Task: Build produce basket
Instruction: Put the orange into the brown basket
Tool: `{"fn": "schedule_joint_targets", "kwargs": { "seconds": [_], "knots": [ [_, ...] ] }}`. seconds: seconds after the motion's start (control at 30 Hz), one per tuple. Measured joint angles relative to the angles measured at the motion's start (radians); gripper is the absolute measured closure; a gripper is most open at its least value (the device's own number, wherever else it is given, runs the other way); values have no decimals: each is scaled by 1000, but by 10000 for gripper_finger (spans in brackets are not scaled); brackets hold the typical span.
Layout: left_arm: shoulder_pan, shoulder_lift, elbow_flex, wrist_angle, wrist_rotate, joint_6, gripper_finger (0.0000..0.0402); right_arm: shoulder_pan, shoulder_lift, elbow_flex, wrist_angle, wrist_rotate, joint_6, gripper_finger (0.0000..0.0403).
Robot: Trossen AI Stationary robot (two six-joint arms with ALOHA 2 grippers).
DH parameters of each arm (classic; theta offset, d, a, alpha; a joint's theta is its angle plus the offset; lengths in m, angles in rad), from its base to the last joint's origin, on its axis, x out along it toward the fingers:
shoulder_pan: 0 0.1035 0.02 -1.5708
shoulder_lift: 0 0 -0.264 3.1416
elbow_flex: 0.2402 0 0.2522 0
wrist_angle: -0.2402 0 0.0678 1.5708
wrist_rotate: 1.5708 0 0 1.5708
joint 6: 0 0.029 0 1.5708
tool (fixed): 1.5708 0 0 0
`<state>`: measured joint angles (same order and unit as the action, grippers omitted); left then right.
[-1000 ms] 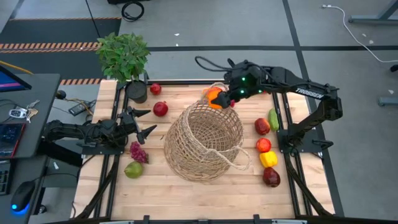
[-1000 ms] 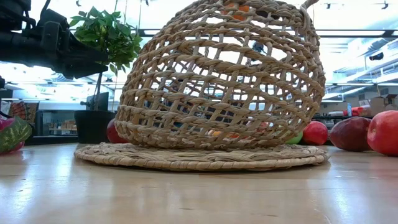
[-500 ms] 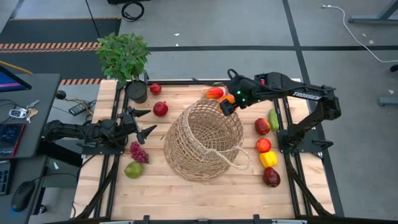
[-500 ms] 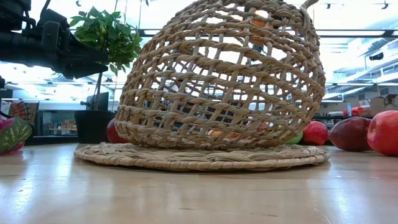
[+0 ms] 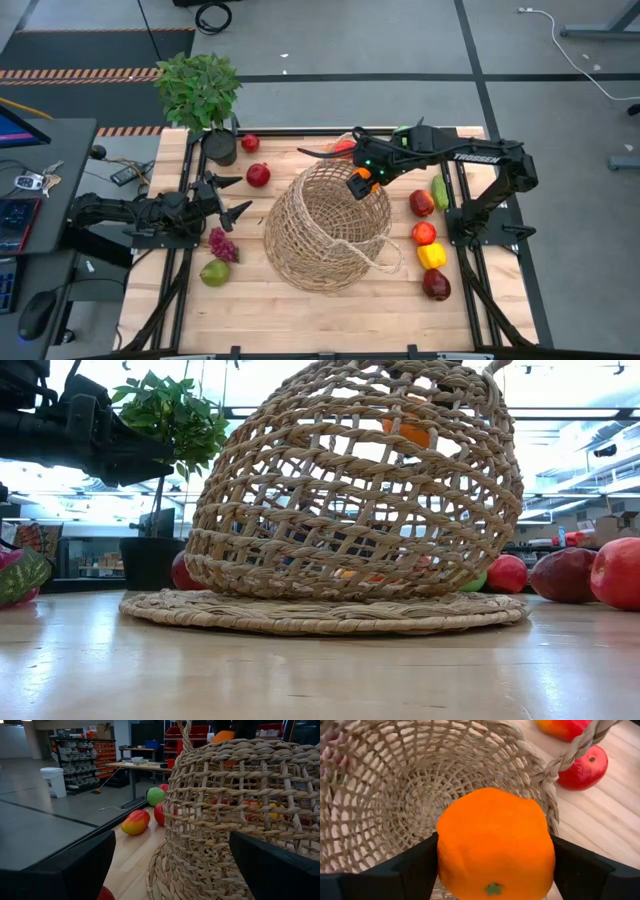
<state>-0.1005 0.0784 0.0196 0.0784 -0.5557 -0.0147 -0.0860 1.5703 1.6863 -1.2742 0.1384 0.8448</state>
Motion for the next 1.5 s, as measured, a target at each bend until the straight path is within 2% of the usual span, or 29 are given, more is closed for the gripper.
{"fn": "schedule_joint_targets", "kwargs": {
  "seconds": [0.27,0.47,0.8,1.1,1.3,1.5],
  "knots": [
    [0,0,0,0,0,0,4,15,0,0,-25,-10,-42,68],
    [0,0,0,0,0,0,4,62,0,-7,36,-5,-198,68],
    [0,0,0,0,0,0,4,86,-1,-14,145,-90,-393,68],
    [0,0,0,0,0,0,4,86,55,-33,244,-91,-352,68],
    [0,0,0,0,0,0,4,83,122,47,246,-154,-318,68],
    [0,0,0,0,0,0,4,73,147,133,229,-157,-340,68]
  ]
}}
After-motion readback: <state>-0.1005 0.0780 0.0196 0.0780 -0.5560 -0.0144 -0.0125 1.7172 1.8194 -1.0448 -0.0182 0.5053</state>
